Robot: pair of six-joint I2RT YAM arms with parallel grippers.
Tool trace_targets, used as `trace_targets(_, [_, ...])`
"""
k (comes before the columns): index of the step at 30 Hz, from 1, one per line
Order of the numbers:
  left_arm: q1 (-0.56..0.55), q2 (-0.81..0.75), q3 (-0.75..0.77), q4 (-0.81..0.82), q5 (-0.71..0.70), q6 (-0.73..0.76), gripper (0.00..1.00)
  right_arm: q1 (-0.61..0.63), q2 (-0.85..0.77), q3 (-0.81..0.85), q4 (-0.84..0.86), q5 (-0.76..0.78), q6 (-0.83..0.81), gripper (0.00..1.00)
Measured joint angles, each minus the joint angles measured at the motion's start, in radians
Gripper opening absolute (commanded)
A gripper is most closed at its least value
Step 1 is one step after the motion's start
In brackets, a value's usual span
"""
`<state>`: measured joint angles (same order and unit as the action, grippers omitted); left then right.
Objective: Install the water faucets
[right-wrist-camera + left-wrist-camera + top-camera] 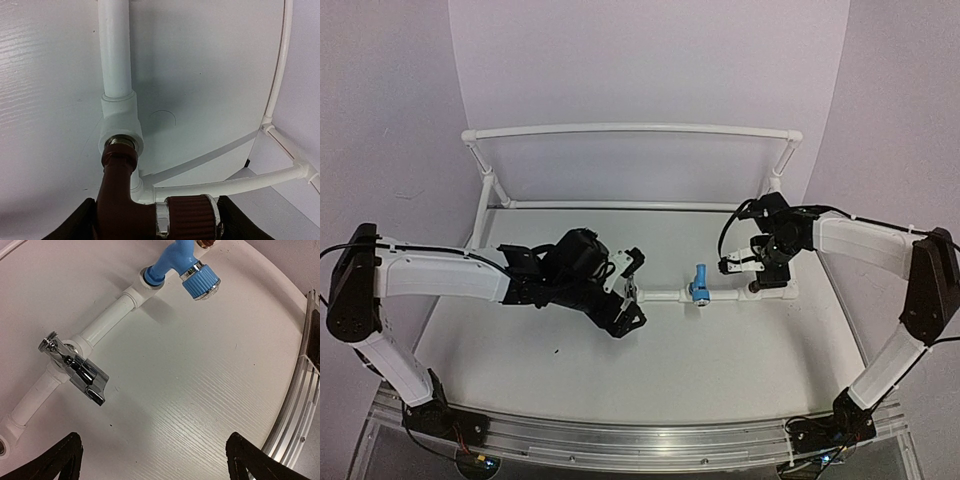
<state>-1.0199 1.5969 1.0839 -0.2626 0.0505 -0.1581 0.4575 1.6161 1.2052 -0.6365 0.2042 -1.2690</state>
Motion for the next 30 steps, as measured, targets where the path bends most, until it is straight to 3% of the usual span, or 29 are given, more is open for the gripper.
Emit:
trace_targets(13, [0.0, 0.013, 0.01, 0.0, 0.01, 0.0, 1.0, -0.004, 0.025, 0.034, -0.018, -0.027, -0.267, 0.0])
trace_targets(24, [0.0, 0.019, 0.01, 0.0, 0.01, 0.001, 1.0, -0.003, -0.025, -0.044, 0.068, -0.034, -0.522, 0.0])
trace_targets(30, [0.0, 0.03, 0.01, 0.001, 0.011, 0.001, 1.0, -0.003, -0.012, -0.025, 0.052, -0.03, -0.529, 0.0])
